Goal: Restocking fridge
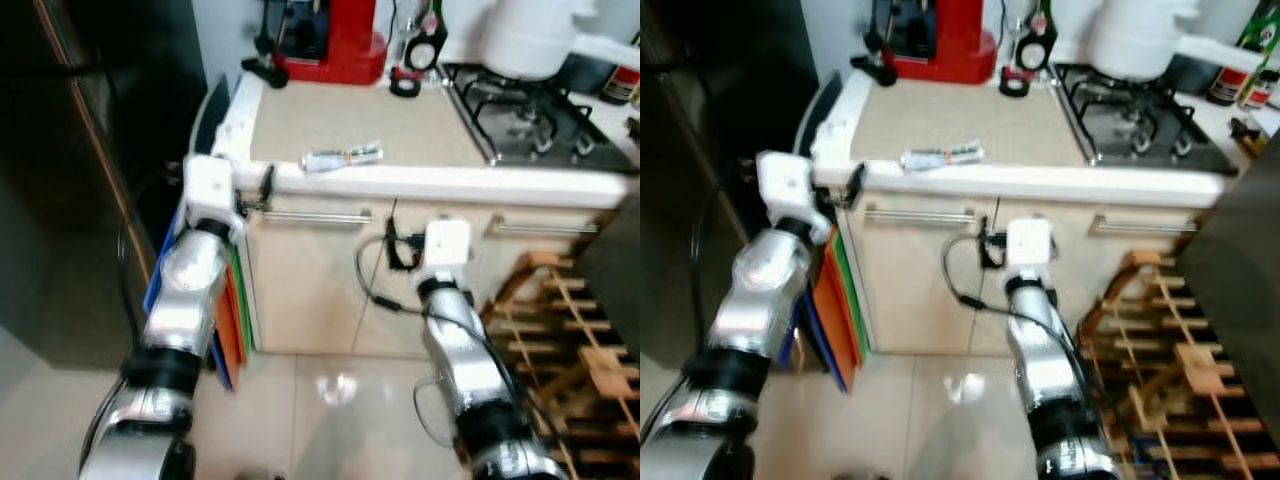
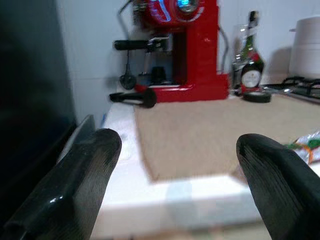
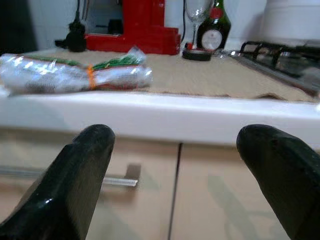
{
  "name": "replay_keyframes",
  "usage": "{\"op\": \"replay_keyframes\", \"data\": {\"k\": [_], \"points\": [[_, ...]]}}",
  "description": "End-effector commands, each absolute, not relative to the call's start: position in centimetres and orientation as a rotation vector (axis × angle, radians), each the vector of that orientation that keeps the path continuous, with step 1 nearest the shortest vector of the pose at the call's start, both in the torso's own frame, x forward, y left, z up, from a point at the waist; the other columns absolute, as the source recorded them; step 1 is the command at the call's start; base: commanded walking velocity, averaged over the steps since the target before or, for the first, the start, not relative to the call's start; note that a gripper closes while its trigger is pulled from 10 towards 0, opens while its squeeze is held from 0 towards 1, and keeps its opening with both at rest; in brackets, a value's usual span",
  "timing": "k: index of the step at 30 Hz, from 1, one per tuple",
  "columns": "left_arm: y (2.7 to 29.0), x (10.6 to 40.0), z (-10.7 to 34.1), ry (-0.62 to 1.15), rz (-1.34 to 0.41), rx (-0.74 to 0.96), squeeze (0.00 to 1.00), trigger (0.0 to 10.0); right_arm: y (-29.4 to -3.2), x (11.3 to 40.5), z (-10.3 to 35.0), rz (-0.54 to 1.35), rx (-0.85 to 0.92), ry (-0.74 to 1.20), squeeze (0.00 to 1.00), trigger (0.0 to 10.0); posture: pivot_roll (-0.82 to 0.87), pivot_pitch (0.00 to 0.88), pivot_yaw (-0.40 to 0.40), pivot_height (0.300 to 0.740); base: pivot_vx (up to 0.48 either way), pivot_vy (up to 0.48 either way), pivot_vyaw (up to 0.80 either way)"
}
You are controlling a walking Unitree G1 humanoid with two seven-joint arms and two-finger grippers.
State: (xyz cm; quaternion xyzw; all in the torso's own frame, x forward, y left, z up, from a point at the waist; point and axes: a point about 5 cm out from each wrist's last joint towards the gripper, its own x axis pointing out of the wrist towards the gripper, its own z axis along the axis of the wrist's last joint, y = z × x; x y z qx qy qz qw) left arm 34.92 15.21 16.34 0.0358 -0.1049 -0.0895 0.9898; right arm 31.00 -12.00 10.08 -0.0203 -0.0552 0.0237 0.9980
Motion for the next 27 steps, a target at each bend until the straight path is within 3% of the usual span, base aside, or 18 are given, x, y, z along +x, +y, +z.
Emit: {"op": "replay_keyframes", "data": {"k": [1,10,14,22,27], "points": [[13.6,35.3,18.3,-0.239,-0.307,0.112,0.00,10.0,-13.6,30.0,10.8,0.016,-0.068,-0.137,0.00,10.0,-0.03,0.000,-0.012,0.740,0.000,0.000,0.00],[15.3,37.2,27.6,-0.271,-0.584,0.324,0.00,10.0,-14.7,25.3,13.3,0.012,-0.140,-0.226,0.00,10.0,-0.10,0.036,0.049,0.740,0.000,0.000,0.00],[14.9,37.9,31.4,-0.235,-0.710,0.279,0.00,10.0,-14.7,23.5,12.0,-0.032,-0.111,-0.161,0.00,10.0,-0.11,0.067,0.099,0.740,0.000,0.000,0.00],[14.0,39.9,28.3,0.124,-0.950,0.379,0.00,10.0,-13.8,22.5,11.7,-0.089,-0.057,-0.112,0.00,10.0,-0.12,0.099,0.190,0.740,0.000,0.000,0.00],[13.6,40.4,26.5,0.204,-0.940,0.384,0.00,10.0,-13.4,22.7,12.3,-0.101,-0.044,-0.130,0.00,10.0,-0.15,0.110,0.206,0.740,0.000,0.000,0.00]]}}
